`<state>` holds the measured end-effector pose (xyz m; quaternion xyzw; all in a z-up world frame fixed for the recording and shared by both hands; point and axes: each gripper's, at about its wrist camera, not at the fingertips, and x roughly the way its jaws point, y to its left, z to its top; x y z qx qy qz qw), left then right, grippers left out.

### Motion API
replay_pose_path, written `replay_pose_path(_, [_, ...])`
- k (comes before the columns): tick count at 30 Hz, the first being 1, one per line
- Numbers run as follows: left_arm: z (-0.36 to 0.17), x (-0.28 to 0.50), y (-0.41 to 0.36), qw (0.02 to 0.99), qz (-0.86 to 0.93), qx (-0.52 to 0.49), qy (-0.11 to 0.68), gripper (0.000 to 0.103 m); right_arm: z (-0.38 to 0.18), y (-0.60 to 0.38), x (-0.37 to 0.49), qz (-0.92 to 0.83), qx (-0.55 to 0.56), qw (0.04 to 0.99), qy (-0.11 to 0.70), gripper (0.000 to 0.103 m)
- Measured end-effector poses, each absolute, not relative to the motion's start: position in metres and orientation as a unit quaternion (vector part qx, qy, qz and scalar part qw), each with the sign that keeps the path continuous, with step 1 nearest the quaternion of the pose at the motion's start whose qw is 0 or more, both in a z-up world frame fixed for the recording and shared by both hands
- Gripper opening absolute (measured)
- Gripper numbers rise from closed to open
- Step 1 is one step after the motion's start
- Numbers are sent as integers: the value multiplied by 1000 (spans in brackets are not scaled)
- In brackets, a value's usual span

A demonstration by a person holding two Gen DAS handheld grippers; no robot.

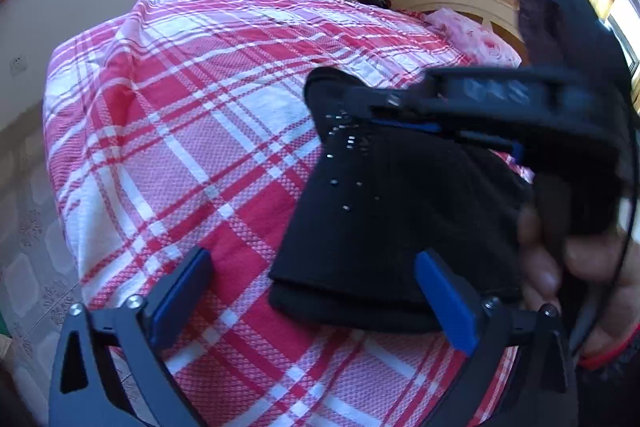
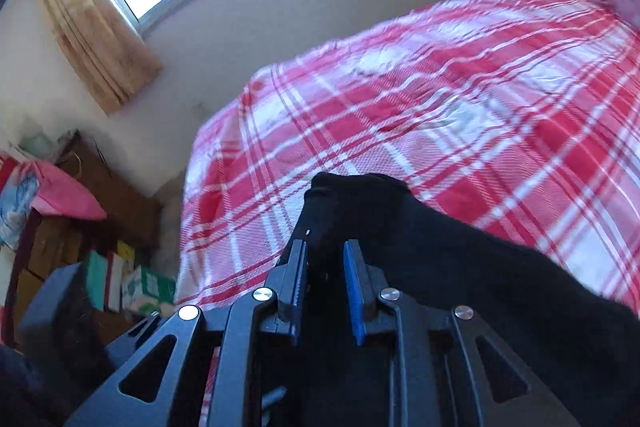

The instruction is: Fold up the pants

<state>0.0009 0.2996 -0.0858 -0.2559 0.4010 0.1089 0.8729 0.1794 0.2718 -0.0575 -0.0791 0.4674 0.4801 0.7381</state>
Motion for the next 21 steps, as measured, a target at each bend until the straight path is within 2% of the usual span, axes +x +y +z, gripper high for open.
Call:
replay_pose_path(2, [-87,7,293,875,121,-229,409,103,-60,284,190,473,-89,734,479,28])
replay_pose_path(4, [-88,10,283,877,135,-199,416,103,-60,296,198,480,-92,721,491,59])
replay_pose_path(6, [-90,9,280,880,141,-196,408,103,-59,306,199,485,-104,715,492,65])
replay_pose_path(9, [-90,7,281,883,141,-209,395,103,-67,326,199,471,-145,704,511,65])
replay_pose_path(10, [-90,6,282,884,138,-214,393,103,-72,335,198,462,-177,706,507,61])
replay_pose_path(11, [-90,3,283,884,138,-218,390,100,-74,341,193,461,-209,707,494,53])
replay_pose_path(12, [-90,1,283,883,149,-219,388,85,-76,346,187,457,-240,709,481,31])
replay_pose_path(13, [-88,-3,283,878,175,-222,386,78,-78,348,185,443,-269,715,469,27])
replay_pose_path(15, [-85,-9,282,875,167,-250,380,41,-74,337,202,443,-195,722,495,17])
replay_pose_path(17, [-83,-10,275,872,170,-253,383,40,-74,325,221,440,-113,726,516,13])
replay_pose_path(21, [-85,-15,268,876,178,-233,382,48,-96,317,239,440,-15,722,534,11])
